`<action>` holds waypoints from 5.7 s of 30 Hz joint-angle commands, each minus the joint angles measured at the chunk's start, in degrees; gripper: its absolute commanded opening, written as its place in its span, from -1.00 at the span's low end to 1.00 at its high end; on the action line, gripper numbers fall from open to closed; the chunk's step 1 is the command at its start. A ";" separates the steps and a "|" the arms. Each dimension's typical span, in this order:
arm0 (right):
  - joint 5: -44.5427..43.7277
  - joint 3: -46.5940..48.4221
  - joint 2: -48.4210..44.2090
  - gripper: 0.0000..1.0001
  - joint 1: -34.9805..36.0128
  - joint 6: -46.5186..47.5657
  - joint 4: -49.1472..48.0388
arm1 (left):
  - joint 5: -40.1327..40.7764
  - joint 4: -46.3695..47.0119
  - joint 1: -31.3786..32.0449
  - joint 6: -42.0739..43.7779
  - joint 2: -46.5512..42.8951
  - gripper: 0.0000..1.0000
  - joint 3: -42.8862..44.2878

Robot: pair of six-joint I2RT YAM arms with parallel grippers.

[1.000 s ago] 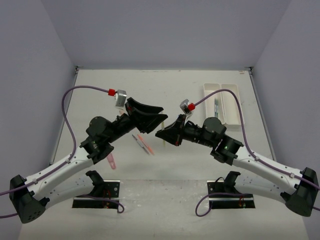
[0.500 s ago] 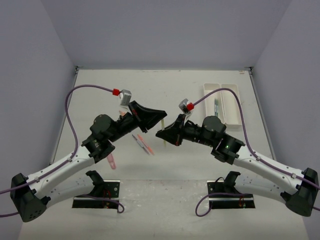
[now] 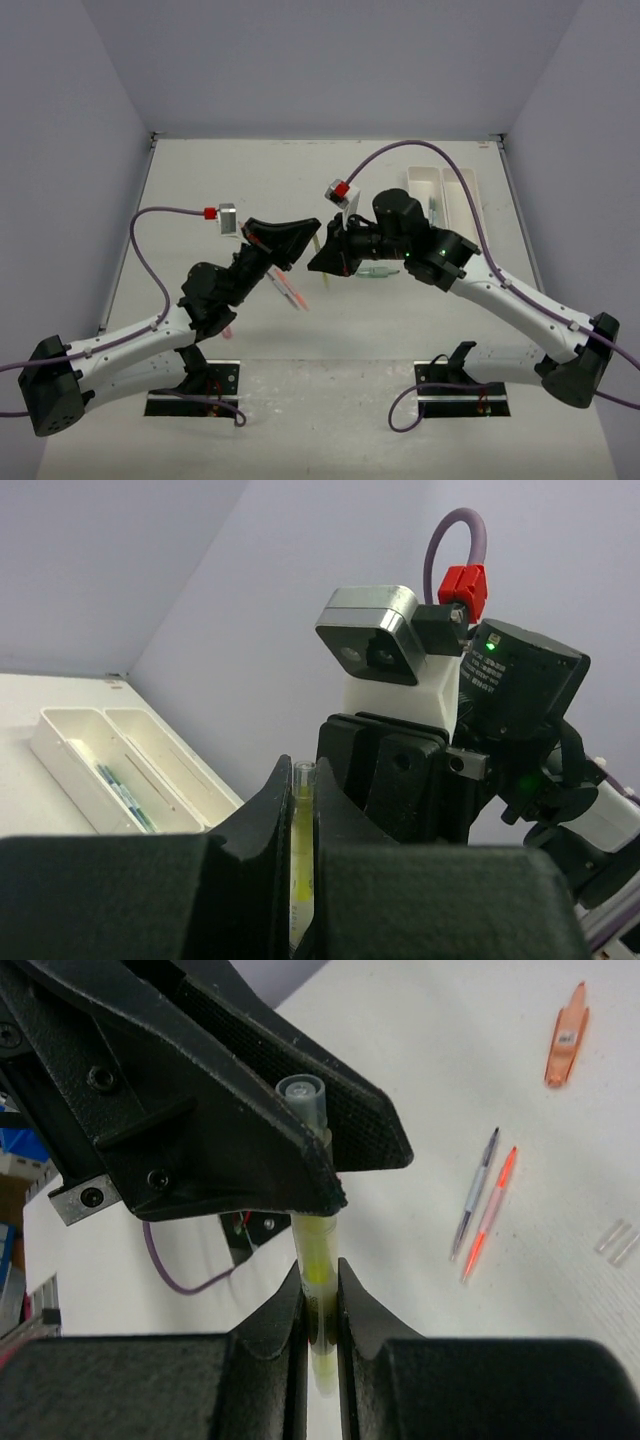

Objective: Sort the stationery into containers
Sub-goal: Close the pen cap on the pen, then place the pen in the storage box, then pick up the pen from the center of the board, then close the pen cap on the pen.

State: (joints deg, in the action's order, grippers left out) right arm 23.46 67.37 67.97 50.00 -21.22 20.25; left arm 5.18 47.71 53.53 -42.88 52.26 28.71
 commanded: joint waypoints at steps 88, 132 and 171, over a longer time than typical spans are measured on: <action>-34.65 24.94 54.02 -0.58 12.49 -2.43 12.83 | 36.22 -92.63 -6.78 3.97 -23.96 1.00 21.80; -36.62 -12.40 -5.29 -1.00 -21.52 -0.49 6.84 | 20.45 -77.68 -5.48 -15.37 50.21 -0.16 42.71; -34.41 -13.83 -5.87 -1.00 -21.52 -0.05 6.03 | 23.07 -80.93 -2.49 -18.03 60.36 -0.40 49.35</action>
State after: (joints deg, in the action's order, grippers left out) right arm -11.12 53.76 61.71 28.49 -22.00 28.18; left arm 26.18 -33.92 50.81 -59.48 113.36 78.87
